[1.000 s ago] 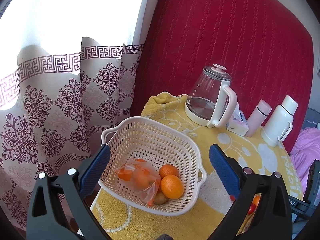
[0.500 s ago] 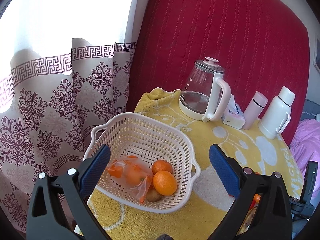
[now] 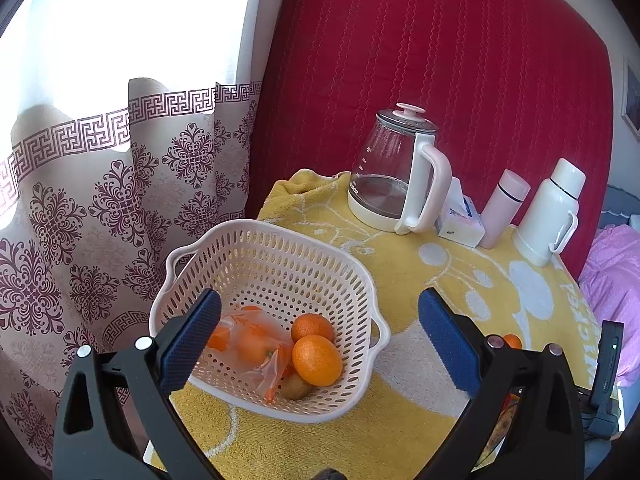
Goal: Organize fruits
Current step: 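Close the right tool on a large orange and lift it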
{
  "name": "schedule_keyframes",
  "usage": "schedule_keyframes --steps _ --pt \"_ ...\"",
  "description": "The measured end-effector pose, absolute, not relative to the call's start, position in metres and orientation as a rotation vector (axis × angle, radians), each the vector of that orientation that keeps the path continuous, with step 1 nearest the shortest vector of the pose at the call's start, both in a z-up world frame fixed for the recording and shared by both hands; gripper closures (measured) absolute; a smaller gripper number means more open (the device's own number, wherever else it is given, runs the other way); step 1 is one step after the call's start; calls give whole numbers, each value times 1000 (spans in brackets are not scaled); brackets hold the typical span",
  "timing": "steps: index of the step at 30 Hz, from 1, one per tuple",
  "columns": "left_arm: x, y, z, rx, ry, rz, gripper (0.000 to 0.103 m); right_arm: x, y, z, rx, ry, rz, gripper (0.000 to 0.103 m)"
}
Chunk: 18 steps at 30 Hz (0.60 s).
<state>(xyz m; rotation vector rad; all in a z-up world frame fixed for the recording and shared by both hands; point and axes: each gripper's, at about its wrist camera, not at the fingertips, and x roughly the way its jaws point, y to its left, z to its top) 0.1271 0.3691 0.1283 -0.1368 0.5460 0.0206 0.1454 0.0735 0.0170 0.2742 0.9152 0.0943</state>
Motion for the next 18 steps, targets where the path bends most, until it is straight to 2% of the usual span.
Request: schedule_keyframes --steps 16,18 --pt "127 359 125 -114 553 4 3 143 70 16 259 909 99 56" --pt "126 358 125 -111 553 1 3 142 69 17 250 912 97 60"
